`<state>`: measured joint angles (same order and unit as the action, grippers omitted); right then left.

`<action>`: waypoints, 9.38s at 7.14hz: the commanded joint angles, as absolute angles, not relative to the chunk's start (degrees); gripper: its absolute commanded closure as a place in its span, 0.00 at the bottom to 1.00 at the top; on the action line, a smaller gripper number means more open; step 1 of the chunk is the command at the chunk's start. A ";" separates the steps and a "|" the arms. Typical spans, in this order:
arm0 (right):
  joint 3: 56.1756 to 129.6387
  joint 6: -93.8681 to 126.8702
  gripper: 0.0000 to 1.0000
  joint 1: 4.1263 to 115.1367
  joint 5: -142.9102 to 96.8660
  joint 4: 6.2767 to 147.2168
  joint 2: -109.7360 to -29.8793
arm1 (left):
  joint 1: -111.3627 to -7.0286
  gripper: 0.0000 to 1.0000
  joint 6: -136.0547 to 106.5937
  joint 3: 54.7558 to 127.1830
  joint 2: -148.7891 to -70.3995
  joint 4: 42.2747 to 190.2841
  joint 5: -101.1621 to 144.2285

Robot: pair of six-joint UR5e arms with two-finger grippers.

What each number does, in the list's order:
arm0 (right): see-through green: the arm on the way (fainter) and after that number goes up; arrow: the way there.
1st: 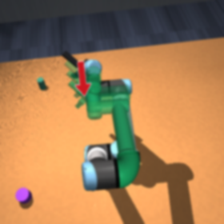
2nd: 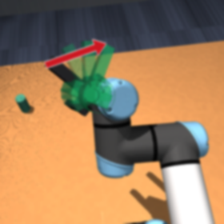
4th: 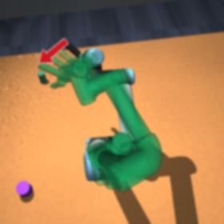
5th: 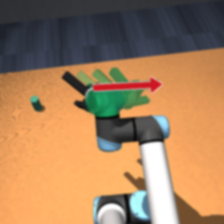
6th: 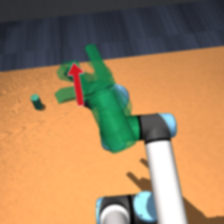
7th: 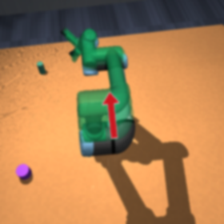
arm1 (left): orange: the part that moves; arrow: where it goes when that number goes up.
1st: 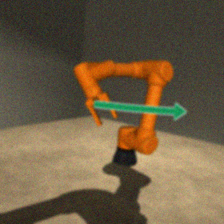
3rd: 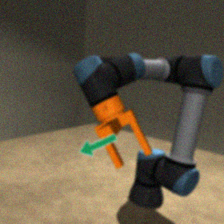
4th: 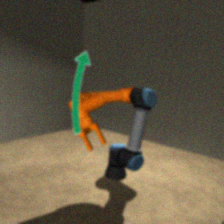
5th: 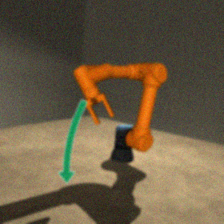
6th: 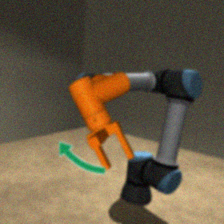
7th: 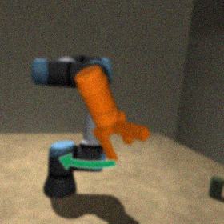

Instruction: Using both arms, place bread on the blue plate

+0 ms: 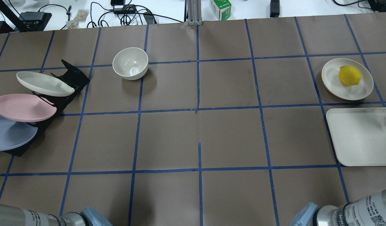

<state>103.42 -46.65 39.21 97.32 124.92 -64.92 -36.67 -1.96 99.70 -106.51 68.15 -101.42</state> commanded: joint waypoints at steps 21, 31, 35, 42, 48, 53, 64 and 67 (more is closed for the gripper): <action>93.87 0.40 1.00 81.71 87.36 86.22 -89.30 | -54.68 1.00 12.40 91.91 -92.37 102.49 -75.62; 94.05 3.42 1.00 84.73 84.47 86.92 -88.95 | -90.59 1.00 -2.88 114.70 -108.97 46.59 -64.76; 93.96 13.76 1.00 93.23 84.55 98.14 -81.49 | -92.54 1.00 -4.48 110.83 -114.60 44.74 -65.74; 89.74 25.21 1.00 103.96 84.29 110.63 -67.95 | -91.50 0.00 -5.18 104.53 -106.99 51.94 -76.56; 89.74 28.57 1.00 109.77 84.29 117.25 -60.21 | -92.37 0.00 -4.31 87.71 -94.32 83.49 -83.93; 89.39 28.83 0.00 111.97 84.64 123.13 -57.13 | -90.53 0.00 -3.43 89.03 -92.64 85.43 -83.94; 89.82 4.60 0.00 89.05 89.54 85.58 -87.85 | -91.32 0.00 -2.90 89.82 -92.29 81.65 -93.78; 90.44 4.39 0.00 89.38 89.12 81.74 -93.25 | -91.32 0.00 -2.90 89.82 -92.29 81.65 -93.78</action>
